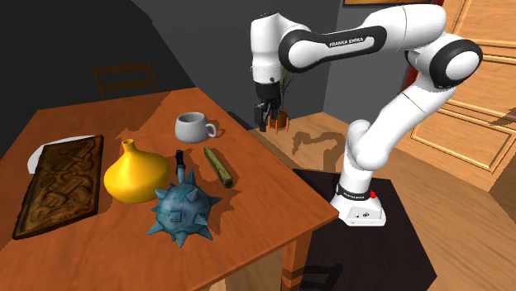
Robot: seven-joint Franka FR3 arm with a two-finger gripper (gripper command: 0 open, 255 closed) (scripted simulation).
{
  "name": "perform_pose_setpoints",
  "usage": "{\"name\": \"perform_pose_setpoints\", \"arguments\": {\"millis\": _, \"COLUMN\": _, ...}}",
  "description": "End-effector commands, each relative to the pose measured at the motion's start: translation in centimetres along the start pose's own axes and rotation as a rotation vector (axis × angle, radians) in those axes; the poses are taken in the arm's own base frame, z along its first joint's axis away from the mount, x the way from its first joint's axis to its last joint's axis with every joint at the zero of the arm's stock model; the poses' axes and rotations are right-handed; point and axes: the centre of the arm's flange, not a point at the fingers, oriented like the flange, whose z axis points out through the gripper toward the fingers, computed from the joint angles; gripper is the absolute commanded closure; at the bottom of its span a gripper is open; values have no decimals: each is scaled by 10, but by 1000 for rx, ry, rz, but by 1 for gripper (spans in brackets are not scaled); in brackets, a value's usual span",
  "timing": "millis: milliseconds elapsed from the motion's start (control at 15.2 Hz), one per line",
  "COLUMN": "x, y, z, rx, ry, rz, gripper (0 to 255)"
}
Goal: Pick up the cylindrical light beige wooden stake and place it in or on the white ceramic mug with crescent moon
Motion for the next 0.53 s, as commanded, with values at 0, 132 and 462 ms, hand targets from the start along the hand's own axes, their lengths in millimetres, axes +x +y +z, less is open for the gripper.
{"name": "perform_pose_setpoints", "arguments": {"millis": 0, "x": 11, "y": -21, "z": 12, "rx": 5, "ry": 7, "rz": 67, "gripper": 0}}
{"name": "perform_pose_setpoints", "arguments": {"millis": 132, "x": 23, "y": -41, "z": 22, "rx": 9, "ry": 13, "rz": 128, "gripper": 0}}
{"name": "perform_pose_setpoints", "arguments": {"millis": 462, "x": 58, "y": -88, "z": 49, "rx": 18, "ry": 27, "rz": 283, "gripper": 0}}
